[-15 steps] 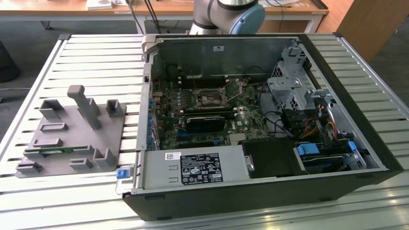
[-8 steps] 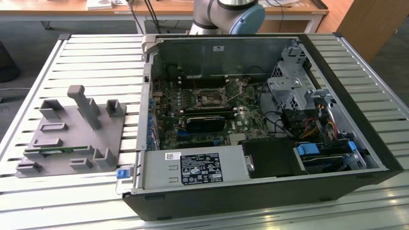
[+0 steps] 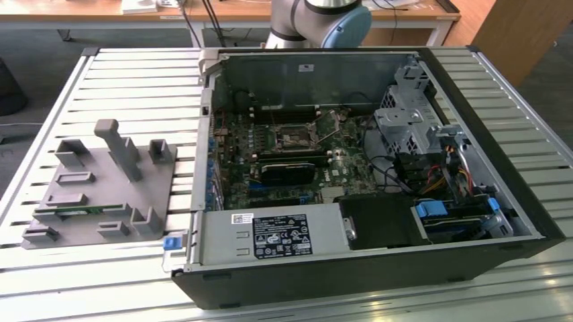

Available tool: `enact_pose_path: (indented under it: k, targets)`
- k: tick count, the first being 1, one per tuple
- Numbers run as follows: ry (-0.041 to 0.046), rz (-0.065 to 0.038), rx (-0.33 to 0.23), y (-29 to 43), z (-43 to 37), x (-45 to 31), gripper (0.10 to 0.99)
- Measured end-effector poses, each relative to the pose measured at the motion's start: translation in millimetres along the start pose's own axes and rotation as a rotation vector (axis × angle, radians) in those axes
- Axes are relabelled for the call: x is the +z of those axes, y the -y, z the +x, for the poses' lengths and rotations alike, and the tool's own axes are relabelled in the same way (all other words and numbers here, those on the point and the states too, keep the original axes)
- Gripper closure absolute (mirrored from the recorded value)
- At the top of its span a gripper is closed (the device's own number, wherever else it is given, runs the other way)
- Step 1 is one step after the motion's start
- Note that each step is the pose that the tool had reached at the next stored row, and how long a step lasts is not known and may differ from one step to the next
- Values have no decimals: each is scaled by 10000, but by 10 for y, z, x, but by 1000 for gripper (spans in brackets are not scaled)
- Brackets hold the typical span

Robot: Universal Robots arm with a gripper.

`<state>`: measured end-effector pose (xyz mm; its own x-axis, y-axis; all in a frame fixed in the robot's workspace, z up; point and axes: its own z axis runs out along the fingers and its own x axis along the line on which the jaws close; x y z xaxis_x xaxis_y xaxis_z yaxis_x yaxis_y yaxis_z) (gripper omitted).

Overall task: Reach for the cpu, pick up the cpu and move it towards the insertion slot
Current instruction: 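Pick up the cpu and move it towards the insertion slot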

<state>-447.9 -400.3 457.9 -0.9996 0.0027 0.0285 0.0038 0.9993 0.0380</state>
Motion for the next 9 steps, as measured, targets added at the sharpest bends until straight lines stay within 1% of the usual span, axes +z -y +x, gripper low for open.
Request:
enact_pose_path:
  k: [9]
  targets:
    - [0,0,0,-7,3,-93,541]
